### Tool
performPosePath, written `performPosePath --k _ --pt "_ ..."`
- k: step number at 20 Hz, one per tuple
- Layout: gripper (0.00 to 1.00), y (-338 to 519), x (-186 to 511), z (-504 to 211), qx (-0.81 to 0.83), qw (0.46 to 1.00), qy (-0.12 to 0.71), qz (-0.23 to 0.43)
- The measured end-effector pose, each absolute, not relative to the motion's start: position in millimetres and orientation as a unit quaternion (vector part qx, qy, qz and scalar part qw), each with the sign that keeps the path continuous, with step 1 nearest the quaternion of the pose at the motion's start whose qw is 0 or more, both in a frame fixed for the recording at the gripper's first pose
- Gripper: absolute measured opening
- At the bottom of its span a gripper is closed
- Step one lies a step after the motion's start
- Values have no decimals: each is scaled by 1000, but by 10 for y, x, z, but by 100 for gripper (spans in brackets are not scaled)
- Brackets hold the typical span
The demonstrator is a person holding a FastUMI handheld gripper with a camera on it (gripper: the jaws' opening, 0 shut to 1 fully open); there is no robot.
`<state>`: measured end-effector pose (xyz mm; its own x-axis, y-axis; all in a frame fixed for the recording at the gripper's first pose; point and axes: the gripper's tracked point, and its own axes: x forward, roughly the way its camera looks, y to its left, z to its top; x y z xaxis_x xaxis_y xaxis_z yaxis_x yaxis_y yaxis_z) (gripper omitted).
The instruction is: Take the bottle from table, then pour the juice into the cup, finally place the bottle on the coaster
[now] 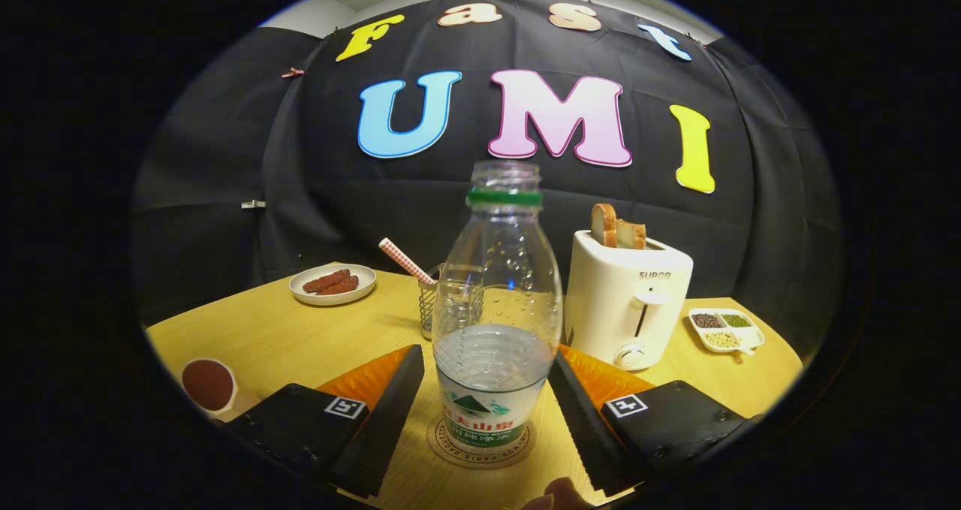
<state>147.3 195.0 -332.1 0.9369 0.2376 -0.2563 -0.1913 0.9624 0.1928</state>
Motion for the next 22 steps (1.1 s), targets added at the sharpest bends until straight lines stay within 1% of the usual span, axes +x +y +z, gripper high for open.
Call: performPosePath --k 6,9,14,17,22 --pt "99 1671 1177 -2931 83 981 146 99" --pt "99 1553 986 -2614 77 980 149 103" --pt "99 1339 769 -1787 58 984 126 109" --pt "97 1167 648 -1312 41 988 108 101" --pt "97 1030 344 -773 28 993 79 88"
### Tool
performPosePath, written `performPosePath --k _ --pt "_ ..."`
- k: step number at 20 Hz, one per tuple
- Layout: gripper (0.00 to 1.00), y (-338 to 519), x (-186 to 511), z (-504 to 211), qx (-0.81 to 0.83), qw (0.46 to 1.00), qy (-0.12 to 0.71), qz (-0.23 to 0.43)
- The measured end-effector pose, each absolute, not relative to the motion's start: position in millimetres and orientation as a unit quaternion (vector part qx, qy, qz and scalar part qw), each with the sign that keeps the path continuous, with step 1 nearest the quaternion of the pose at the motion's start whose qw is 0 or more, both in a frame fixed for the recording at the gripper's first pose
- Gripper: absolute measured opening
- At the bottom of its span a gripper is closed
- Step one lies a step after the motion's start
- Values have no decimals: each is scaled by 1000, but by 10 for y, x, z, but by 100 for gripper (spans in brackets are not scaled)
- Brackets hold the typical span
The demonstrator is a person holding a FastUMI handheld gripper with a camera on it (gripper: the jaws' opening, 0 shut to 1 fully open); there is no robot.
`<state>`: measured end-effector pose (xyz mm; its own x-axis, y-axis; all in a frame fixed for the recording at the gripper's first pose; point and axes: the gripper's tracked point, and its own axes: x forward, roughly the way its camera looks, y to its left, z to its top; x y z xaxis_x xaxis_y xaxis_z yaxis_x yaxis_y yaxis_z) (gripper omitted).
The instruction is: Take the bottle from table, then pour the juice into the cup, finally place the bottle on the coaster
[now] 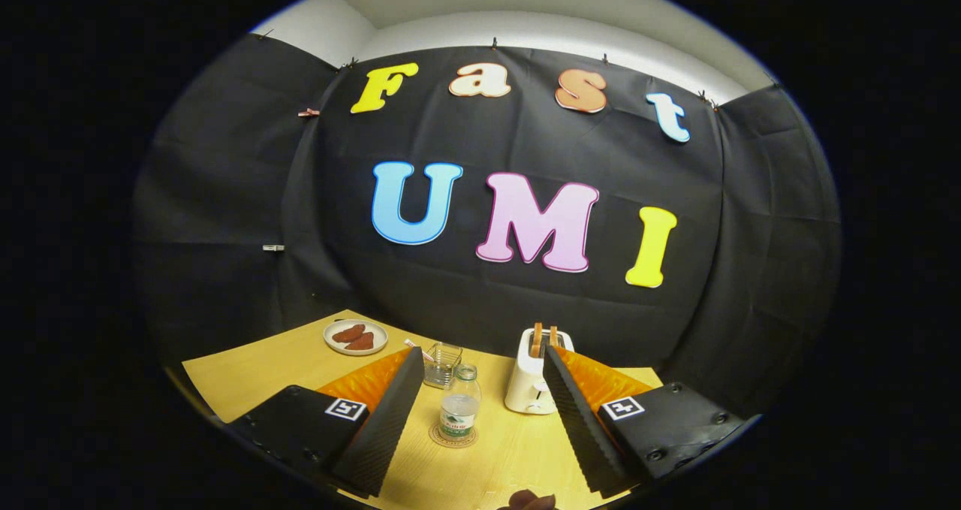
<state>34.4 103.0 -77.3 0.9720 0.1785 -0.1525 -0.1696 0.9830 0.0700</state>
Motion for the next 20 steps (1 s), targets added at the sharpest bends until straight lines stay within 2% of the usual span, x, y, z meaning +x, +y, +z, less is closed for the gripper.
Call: performPosePath --k 8,20 --pt "97 941 70 -524 30 995 54 80" --pt "97 463 153 -547 20 994 53 98"
